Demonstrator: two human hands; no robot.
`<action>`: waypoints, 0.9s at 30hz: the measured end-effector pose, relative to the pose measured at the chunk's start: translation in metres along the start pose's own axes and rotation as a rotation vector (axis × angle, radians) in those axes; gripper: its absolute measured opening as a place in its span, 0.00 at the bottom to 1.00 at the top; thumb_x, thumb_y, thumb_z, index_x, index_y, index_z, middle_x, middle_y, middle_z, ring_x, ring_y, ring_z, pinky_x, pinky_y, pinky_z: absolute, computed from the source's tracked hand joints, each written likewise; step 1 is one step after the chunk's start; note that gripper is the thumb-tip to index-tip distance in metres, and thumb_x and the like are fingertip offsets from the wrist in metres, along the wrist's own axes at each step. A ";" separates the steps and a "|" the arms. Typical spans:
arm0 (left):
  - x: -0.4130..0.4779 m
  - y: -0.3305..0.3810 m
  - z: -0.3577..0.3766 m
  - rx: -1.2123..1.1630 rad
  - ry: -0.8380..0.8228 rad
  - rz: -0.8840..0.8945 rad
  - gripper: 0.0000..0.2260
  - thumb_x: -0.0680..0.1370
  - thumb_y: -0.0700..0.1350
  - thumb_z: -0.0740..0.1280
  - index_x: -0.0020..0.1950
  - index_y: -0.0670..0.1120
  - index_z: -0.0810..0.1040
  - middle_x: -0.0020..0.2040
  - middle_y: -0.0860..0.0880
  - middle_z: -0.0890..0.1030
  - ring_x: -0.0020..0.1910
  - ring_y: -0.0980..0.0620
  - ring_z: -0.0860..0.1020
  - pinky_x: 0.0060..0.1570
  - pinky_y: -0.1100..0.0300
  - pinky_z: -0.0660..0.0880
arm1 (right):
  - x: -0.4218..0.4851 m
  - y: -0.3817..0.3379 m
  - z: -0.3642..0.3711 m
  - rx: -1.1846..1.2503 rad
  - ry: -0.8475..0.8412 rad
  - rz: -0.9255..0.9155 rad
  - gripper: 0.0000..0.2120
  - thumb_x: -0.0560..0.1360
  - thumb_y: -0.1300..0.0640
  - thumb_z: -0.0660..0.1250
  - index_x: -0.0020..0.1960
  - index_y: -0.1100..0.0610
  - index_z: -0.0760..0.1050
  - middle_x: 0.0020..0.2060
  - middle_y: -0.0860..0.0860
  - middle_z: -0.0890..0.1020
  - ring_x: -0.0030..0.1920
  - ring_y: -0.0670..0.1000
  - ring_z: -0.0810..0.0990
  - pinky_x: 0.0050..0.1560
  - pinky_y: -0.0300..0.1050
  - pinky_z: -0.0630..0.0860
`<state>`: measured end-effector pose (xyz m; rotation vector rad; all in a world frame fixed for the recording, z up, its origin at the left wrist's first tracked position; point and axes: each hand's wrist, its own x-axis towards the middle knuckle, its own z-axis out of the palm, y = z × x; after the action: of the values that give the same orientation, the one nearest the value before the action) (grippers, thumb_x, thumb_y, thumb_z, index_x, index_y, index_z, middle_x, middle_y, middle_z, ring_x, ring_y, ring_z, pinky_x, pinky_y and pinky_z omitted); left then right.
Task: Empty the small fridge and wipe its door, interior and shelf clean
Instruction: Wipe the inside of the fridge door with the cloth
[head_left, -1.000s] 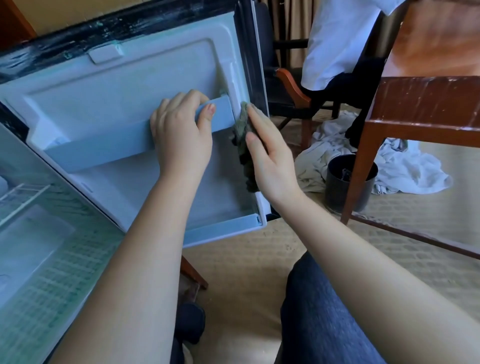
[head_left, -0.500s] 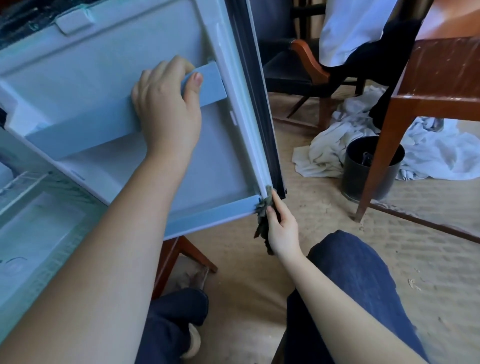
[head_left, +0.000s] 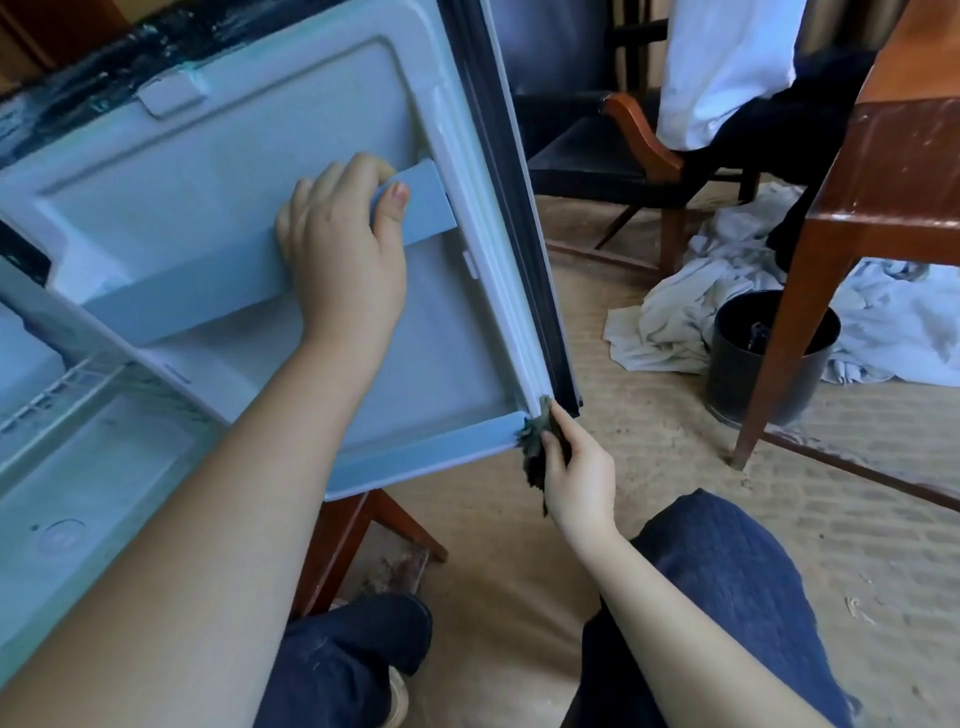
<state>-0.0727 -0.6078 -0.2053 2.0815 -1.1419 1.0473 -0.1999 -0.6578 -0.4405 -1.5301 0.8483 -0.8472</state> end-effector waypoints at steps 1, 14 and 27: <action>-0.001 0.000 0.000 -0.004 -0.002 0.002 0.14 0.79 0.50 0.57 0.48 0.42 0.76 0.47 0.42 0.79 0.49 0.40 0.74 0.48 0.51 0.61 | 0.001 -0.014 -0.001 -0.017 0.040 -0.100 0.20 0.79 0.64 0.61 0.70 0.52 0.72 0.54 0.50 0.83 0.53 0.48 0.81 0.54 0.43 0.77; 0.004 -0.009 -0.019 -0.132 -0.198 0.069 0.13 0.79 0.47 0.58 0.52 0.43 0.80 0.47 0.44 0.82 0.46 0.40 0.79 0.45 0.52 0.68 | 0.056 -0.217 -0.011 -0.159 0.205 -0.807 0.20 0.77 0.65 0.63 0.69 0.59 0.72 0.65 0.51 0.77 0.65 0.49 0.75 0.65 0.39 0.70; -0.001 -0.079 -0.057 -0.031 -0.155 -0.057 0.21 0.78 0.55 0.55 0.35 0.43 0.77 0.31 0.42 0.78 0.32 0.40 0.77 0.28 0.57 0.65 | 0.107 -0.295 -0.005 -0.463 0.420 -0.957 0.11 0.73 0.65 0.66 0.54 0.60 0.79 0.55 0.59 0.75 0.51 0.60 0.76 0.51 0.55 0.76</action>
<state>-0.0262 -0.5258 -0.1812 2.1889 -1.1572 0.8484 -0.1345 -0.7229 -0.1402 -2.2567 0.5912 -1.8009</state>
